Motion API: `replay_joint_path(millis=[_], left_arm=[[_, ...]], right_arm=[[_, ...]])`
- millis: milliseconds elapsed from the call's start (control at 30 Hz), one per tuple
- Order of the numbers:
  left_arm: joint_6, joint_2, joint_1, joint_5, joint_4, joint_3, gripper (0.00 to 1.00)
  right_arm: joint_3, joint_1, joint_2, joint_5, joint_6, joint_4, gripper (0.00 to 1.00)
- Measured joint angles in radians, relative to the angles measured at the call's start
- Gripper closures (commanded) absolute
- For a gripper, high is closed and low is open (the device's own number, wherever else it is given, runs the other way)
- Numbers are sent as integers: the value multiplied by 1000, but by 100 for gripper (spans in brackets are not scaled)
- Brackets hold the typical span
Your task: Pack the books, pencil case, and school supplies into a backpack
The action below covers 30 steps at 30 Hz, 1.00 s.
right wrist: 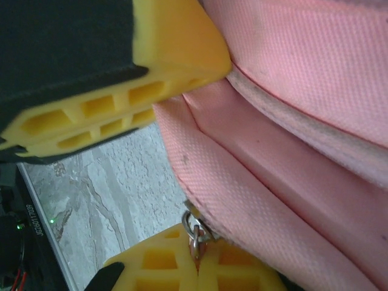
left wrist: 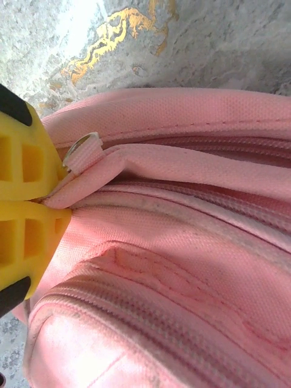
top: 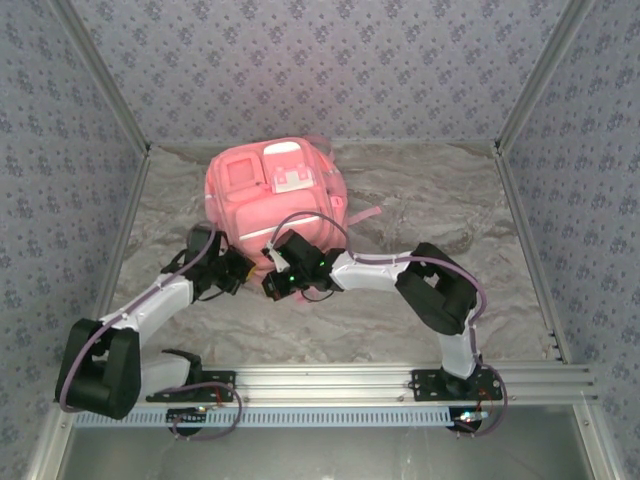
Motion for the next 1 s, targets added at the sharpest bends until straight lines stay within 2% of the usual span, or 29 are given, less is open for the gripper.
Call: replay_joint_path(millis=[533, 800, 933, 1000], left_arm=[[76, -46, 34, 3, -61, 9, 100], [134, -46, 34, -14, -133, 61, 100], [185, -43, 38, -23, -195, 109, 100], [209, -40, 51, -24, -227, 132, 96]], right_arm=[[10, -9, -71, 43, -171, -212, 100], [140, -31, -68, 35, -230, -438, 100], [216, -67, -43, -24, -260, -548, 100], [234, -72, -29, -54, -263, -565, 100]])
